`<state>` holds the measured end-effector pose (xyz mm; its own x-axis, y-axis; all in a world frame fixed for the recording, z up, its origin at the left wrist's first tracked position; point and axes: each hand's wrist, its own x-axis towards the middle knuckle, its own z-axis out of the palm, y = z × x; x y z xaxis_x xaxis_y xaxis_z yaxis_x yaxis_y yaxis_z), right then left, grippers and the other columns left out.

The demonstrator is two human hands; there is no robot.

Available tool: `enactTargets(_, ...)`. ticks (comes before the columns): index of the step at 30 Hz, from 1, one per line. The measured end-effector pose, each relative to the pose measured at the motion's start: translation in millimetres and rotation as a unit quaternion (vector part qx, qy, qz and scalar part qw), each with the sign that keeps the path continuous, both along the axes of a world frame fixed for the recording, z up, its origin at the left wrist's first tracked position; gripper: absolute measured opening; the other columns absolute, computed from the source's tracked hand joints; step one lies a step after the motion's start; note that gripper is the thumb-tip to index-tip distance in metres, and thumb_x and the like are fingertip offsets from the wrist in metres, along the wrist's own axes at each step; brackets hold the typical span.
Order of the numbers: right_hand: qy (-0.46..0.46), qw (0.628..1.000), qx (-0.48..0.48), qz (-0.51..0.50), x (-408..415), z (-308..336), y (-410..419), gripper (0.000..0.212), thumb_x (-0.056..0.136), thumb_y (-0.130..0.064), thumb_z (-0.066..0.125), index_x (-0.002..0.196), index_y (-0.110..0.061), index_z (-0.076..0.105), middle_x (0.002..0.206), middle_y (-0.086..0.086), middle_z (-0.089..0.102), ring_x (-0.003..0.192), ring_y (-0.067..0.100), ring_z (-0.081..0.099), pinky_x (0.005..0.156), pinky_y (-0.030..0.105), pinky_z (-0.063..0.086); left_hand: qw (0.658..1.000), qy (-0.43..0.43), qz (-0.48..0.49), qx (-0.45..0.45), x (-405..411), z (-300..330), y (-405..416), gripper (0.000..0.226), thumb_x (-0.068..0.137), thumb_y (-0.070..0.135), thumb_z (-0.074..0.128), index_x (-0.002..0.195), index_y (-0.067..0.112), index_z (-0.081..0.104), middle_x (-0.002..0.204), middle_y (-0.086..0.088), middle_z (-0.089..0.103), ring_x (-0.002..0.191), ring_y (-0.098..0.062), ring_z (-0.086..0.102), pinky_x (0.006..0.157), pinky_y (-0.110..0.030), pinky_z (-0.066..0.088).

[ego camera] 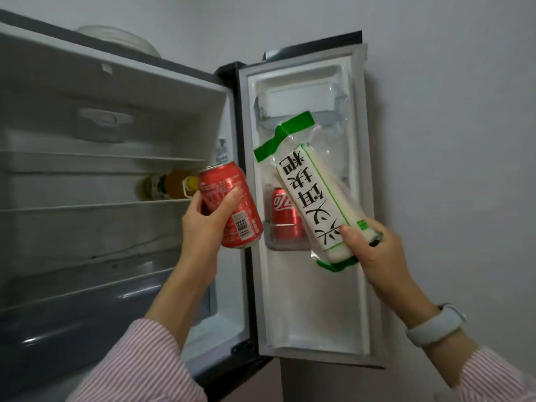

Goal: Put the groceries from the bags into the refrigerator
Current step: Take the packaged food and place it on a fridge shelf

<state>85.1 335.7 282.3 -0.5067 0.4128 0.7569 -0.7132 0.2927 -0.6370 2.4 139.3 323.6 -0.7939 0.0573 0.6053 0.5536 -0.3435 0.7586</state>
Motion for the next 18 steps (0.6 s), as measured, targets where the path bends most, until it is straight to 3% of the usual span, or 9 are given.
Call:
enactTargets(5,0.042,0.999,0.014,0.000,-20.1,26.1,6.0,0.019,0.084,-0.001,0.058,0.077,-0.018,0.062,0.059,-0.018,0.068,0.055,-0.005,0.061,0.050,0.009,0.045,0.999,0.031,-0.042,-0.006,-23.8,46.7,29.7,0.064,0.066,0.039,0.068,0.124,0.019,0.050,0.110,0.000,0.065,0.097,-0.015,0.064,0.081,-0.033,0.052)
enactTargets(9,0.059,0.997,0.038,0.043,-39.3,35.0,-9.3,0.019,0.084,-0.003,0.058,0.088,-0.020,0.063,0.065,-0.021,0.069,0.062,-0.005,0.064,0.053,0.008,0.046,0.998,0.054,-0.015,-0.010,-34.0,59.7,17.7,0.057,0.070,0.035,0.069,0.122,0.019,0.052,0.110,-0.001,0.065,0.098,-0.018,0.065,0.084,-0.037,0.052)
enactTargets(13,0.085,0.988,0.073,0.105,-64.9,33.8,-47.7,0.027,0.083,-0.002,0.061,0.084,-0.029,0.059,0.068,-0.023,0.069,0.063,-0.006,0.063,0.053,0.008,0.046,0.994,0.071,0.085,-0.016,-34.9,60.8,-30.1,0.047,0.076,0.029,0.069,0.119,0.017,0.053,0.106,0.000,0.066,0.092,-0.013,0.066,0.074,-0.029,0.054)
enactTargets(16,0.075,0.976,0.082,0.186,-86.0,25.4,-87.3,0.019,0.082,-0.009,0.064,0.085,-0.028,0.060,0.074,-0.020,0.071,0.068,-0.001,0.066,0.054,0.012,0.049,0.980,0.083,0.177,-0.037,-22.5,54.5,-75.8,0.046,0.076,0.027,0.070,0.118,0.019,0.053,0.102,0.004,0.065,0.088,-0.008,0.065,0.062,-0.018,0.051)
enactTargets(18,0.060,0.967,0.065,0.238,-97.8,18.3,-117.3,0.017,0.083,-0.010,0.061,0.086,-0.026,0.061,0.074,-0.017,0.071,0.072,0.003,0.067,0.057,0.015,0.052,0.964,0.085,0.248,-0.051,-8.5,47.5,-106.4,0.048,0.075,0.026,0.071,0.118,0.019,0.052,0.102,0.005,0.064,0.088,-0.007,0.064,0.065,-0.019,0.052)
